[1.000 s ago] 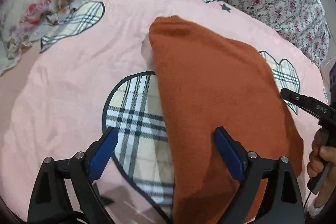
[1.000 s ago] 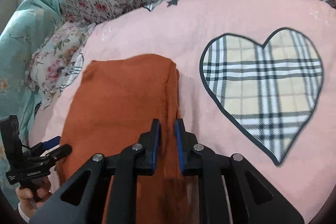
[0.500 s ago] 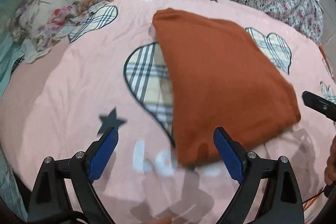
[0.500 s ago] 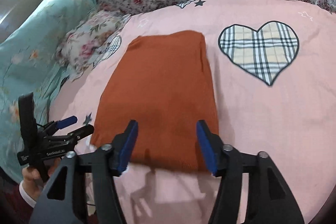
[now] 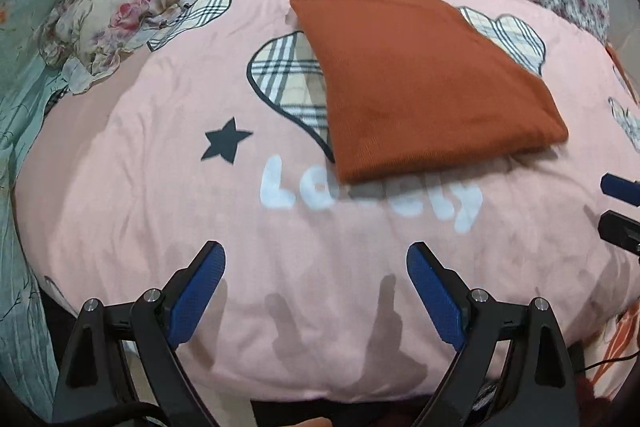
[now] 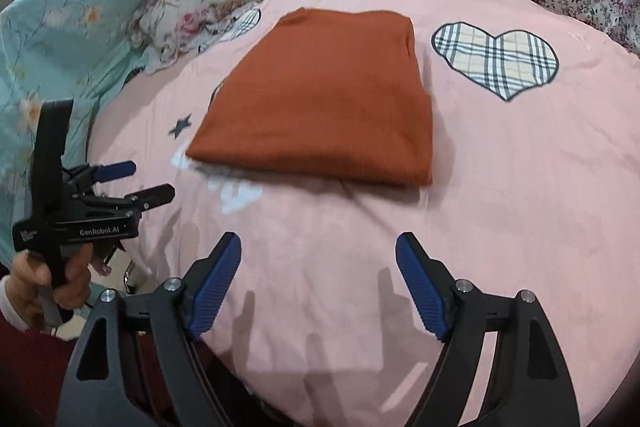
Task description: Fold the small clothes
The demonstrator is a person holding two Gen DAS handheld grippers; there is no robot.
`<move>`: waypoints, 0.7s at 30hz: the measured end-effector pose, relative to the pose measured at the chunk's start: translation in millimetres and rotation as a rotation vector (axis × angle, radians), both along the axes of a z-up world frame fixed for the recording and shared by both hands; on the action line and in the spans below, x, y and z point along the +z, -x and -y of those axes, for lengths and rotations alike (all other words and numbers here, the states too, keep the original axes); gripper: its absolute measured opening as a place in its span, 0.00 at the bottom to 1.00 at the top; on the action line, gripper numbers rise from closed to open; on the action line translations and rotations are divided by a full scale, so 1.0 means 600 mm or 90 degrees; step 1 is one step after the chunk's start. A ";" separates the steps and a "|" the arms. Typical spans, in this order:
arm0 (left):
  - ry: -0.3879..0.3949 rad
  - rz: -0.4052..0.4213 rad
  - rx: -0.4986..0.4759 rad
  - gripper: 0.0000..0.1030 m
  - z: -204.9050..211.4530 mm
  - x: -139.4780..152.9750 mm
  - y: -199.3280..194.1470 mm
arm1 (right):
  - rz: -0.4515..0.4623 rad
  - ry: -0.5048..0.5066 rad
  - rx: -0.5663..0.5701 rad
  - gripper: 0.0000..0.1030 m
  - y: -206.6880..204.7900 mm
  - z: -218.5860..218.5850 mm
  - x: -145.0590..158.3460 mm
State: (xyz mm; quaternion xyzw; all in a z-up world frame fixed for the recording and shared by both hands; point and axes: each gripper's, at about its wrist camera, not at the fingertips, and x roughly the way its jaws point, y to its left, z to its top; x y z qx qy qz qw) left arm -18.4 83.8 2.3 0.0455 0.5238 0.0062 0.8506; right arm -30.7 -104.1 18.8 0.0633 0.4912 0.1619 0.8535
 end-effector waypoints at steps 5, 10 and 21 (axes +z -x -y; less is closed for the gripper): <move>-0.005 -0.016 -0.016 0.90 0.004 -0.004 0.023 | -0.020 -0.004 -0.009 0.78 0.022 0.004 -0.008; -0.022 -0.008 -0.019 0.90 0.007 -0.001 0.024 | -0.025 -0.008 -0.015 0.78 0.021 0.001 -0.011; -0.007 0.015 -0.014 0.91 0.013 0.006 -0.023 | -0.015 -0.009 -0.011 0.80 -0.024 -0.020 -0.020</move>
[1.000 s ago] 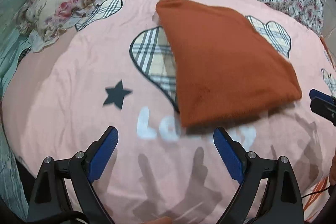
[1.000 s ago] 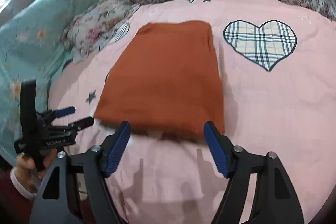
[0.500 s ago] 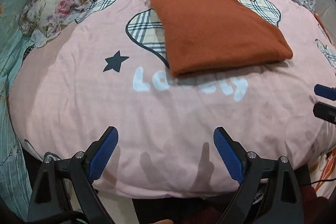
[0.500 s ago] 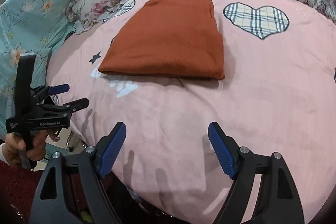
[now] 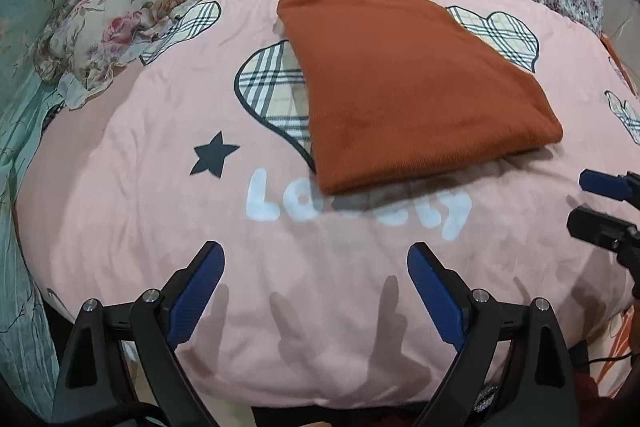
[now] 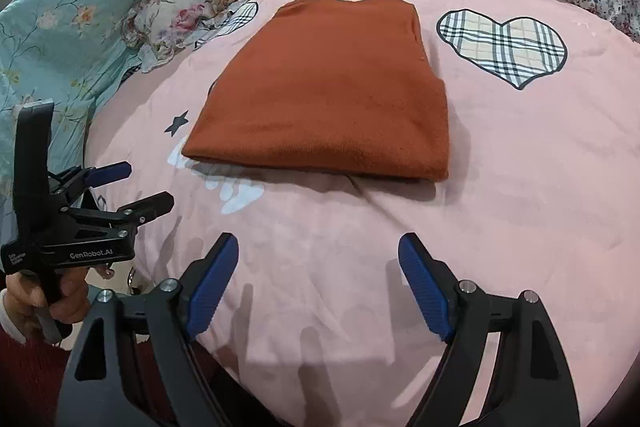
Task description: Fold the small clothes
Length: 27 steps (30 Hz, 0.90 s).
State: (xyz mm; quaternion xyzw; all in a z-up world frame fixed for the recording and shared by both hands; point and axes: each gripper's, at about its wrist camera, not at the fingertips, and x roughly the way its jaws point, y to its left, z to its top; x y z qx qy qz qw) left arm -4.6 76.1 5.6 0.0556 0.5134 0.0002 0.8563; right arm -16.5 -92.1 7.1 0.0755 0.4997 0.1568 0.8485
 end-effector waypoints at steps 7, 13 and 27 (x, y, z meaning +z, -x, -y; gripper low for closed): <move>0.002 0.002 0.012 0.91 0.002 0.001 -0.018 | -0.009 -0.001 -0.006 0.81 -0.016 0.002 -0.008; -0.011 0.000 0.002 0.91 0.011 0.005 -0.021 | -0.008 -0.007 -0.014 0.81 -0.023 0.010 -0.005; -0.017 0.026 -0.013 0.93 0.028 0.040 -0.043 | 0.020 0.007 0.010 0.83 -0.048 -0.002 0.026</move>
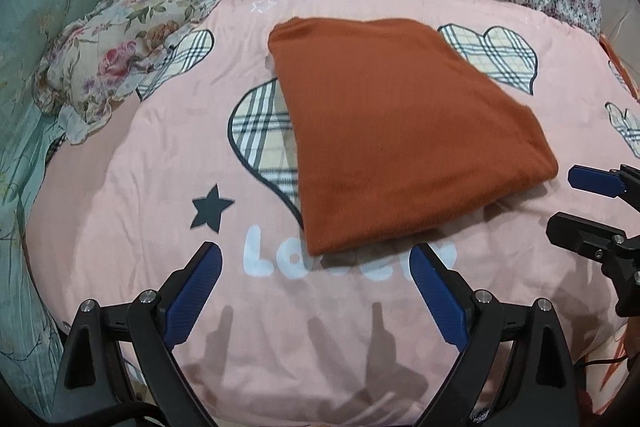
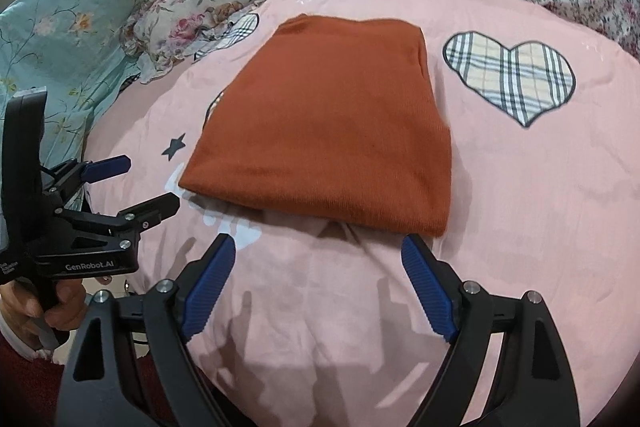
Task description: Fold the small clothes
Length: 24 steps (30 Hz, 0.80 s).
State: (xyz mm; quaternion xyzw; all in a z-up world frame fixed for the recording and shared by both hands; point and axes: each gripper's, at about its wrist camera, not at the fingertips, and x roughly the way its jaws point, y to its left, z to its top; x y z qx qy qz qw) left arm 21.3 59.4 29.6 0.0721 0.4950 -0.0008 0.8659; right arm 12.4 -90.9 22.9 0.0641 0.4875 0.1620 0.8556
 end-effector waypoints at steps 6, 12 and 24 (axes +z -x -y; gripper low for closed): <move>0.012 0.009 0.005 0.94 -0.002 0.009 -0.022 | 0.022 0.012 0.018 0.84 -0.024 -0.009 0.016; 0.014 0.009 0.015 0.94 -0.009 0.004 -0.039 | 0.021 0.019 0.022 0.84 -0.042 -0.011 0.014; 0.037 0.012 0.027 0.94 -0.012 0.003 -0.069 | 0.010 0.008 0.014 0.85 -0.080 0.002 0.006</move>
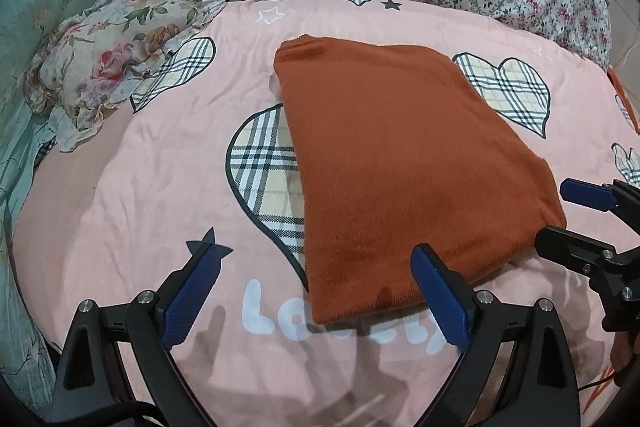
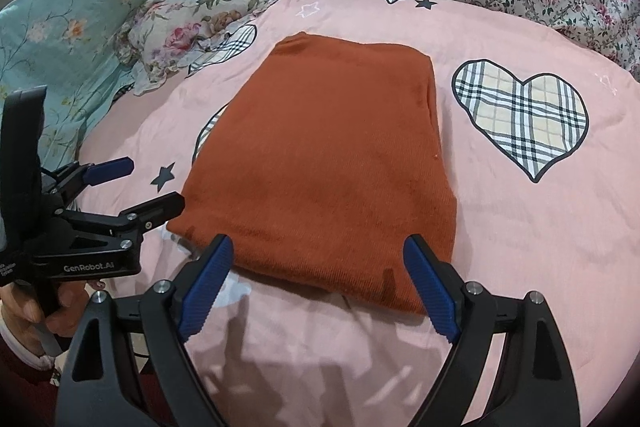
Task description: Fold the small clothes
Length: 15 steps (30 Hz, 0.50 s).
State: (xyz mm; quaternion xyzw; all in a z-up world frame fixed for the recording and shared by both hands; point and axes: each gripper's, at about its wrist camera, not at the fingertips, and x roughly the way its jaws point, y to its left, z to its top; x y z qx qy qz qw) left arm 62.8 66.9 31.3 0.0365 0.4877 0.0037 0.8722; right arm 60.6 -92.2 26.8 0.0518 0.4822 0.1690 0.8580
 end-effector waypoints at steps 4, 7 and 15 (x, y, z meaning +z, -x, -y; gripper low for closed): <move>0.001 -0.001 0.000 0.94 0.000 -0.001 -0.006 | -0.003 -0.004 -0.007 0.85 -0.009 0.001 -0.002; 0.006 -0.001 0.002 0.94 0.000 -0.003 -0.010 | 0.000 -0.007 -0.010 0.85 -0.013 0.000 -0.002; 0.011 -0.005 0.001 0.94 0.002 -0.007 -0.015 | -0.004 -0.017 -0.013 0.85 -0.028 0.001 -0.008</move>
